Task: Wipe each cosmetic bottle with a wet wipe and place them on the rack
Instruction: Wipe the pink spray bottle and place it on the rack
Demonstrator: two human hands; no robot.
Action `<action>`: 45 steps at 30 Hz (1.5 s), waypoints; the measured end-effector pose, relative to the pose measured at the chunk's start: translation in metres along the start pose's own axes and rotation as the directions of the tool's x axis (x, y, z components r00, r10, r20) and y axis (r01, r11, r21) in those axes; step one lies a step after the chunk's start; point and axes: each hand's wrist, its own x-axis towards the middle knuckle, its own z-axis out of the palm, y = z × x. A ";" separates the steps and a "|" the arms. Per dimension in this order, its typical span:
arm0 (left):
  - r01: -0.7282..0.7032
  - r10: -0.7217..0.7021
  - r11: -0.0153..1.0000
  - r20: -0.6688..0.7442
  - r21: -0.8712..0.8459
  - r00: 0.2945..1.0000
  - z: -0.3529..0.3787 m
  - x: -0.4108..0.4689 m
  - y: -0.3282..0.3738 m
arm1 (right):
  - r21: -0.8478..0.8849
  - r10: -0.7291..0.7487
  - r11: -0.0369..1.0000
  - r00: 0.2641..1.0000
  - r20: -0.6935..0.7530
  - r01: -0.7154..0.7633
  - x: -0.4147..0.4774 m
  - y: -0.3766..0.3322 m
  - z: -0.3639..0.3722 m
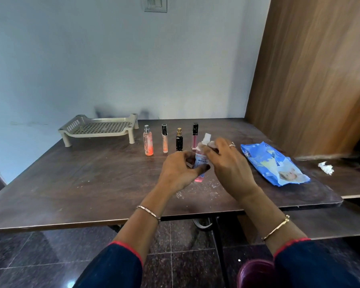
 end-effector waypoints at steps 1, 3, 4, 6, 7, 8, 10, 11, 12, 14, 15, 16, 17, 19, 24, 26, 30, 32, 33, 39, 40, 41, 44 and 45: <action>-0.007 0.007 1.000 0.017 0.015 1.000 0.001 0.001 0.001 | -0.010 0.024 1.000 1.000 -0.007 -0.024 0.002 0.005 0.000; -0.022 0.020 0.999 0.045 0.038 0.999 0.002 0.004 0.004 | 0.007 0.129 0.992 0.989 -0.075 -0.129 0.007 0.017 -0.001; -0.024 0.021 0.999 0.064 0.040 0.998 0.004 0.007 0.005 | 0.035 0.197 0.980 0.973 -0.121 -0.194 0.010 0.024 -0.001; -0.014 0.012 1.000 0.110 0.020 0.994 0.006 0.015 0.008 | 0.111 0.327 0.944 0.929 -0.172 -0.312 0.012 0.039 0.000; -0.006 0.006 1.000 0.133 -0.003 0.991 0.006 0.019 0.010 | 0.154 0.374 0.924 0.910 -0.182 -0.349 0.012 0.047 0.001; -0.002 0.005 1.000 0.152 -0.025 0.988 0.007 0.025 0.013 | 0.188 0.412 0.906 0.892 -0.187 -0.379 0.010 0.054 0.002; -0.005 0.012 0.999 0.148 -0.047 0.989 0.007 0.043 0.021 | 0.217 0.454 0.884 0.870 -0.191 -0.414 0.007 0.065 0.004; -0.006 0.011 0.999 0.136 -0.039 0.991 0.007 0.055 0.025 | 0.223 0.459 0.881 0.868 -0.190 -0.417 0.005 0.070 0.005; -0.004 0.005 1.000 0.126 -0.011 0.992 0.008 0.068 0.028 | 0.229 0.458 0.881 0.869 -0.189 -0.414 0.005 0.074 0.007; 0.009 -0.016 0.998 0.132 0.054 0.991 0.014 0.097 0.035 | 0.250 0.479 0.867 0.859 -0.180 -0.431 0.005 0.084 0.011; 0.024 -0.034 0.997 0.143 0.069 0.989 0.019 0.109 0.038 | 0.268 0.509 0.848 0.845 -0.166 -0.458 0.007 0.090 0.013; 0.043 -0.053 0.997 0.153 0.069 0.987 0.025 0.122 0.039 | 0.289 0.551 0.818 0.822 -0.142 -0.498 0.009 0.096 0.015; 0.055 -0.067 0.995 0.157 0.079 0.985 0.030 0.131 0.039 | 0.311 0.598 0.780 0.793 -0.113 -0.543 0.011 0.101 0.017; 0.050 -0.077 0.985 0.160 0.162 0.984 0.044 0.149 0.036 | 0.399 0.696 0.672 0.716 -0.054 -0.624 0.014 0.111 0.023; 0.089 -0.134 0.965 0.171 0.248 0.976 0.074 0.172 0.014 | 0.713 0.874 0.182 0.444 0.199 -0.677 0.012 0.127 0.042; 0.112 -0.152 0.967 0.167 0.227 0.974 0.080 0.176 0.004 | 0.732 0.876 0.132 0.423 0.229 -0.669 0.009 0.128 0.050; 0.140 -0.161 0.981 0.155 0.137 0.975 0.077 0.180 -0.007 | 0.712 0.867 0.137 0.431 0.250 -0.689 0.007 0.124 0.062; 0.146 -0.156 0.987 0.153 0.074 0.976 0.072 0.178 -0.008 | 0.712 0.855 0.115 0.433 0.284 -0.693 0.011 0.118 0.067; 0.144 -0.149 0.988 0.149 0.049 0.978 0.068 0.177 -0.008 | 0.715 0.847 0.098 0.435 0.305 -0.692 0.014 0.114 0.068; 0.160 -0.142 0.981 0.161 -0.106 0.977 0.034 0.160 -0.002 | 0.735 0.793 0.023 0.461 0.400 -0.678 0.038 0.080 0.066; 0.157 -0.136 0.980 0.161 -0.124 0.977 0.025 0.156 -0.001 | 0.730 0.786 0.016 0.460 0.413 -0.683 0.043 0.074 0.067; 0.149 -0.126 0.979 0.155 -0.142 0.980 0.016 0.151 0.000 | 0.725 0.778 0.005 0.458 0.430 -0.688 0.048 0.068 0.068; 0.130 -0.115 0.979 0.100 -0.159 0.988 -0.016 0.140 0.001 | 0.706 0.753 -0.040 0.443 0.487 -0.707 0.064 0.047 0.070; 0.122 -0.111 0.980 0.078 -0.158 0.991 -0.029 0.138 0.000 | 0.707 0.745 -0.054 0.443 0.499 -0.705 0.070 0.038 0.071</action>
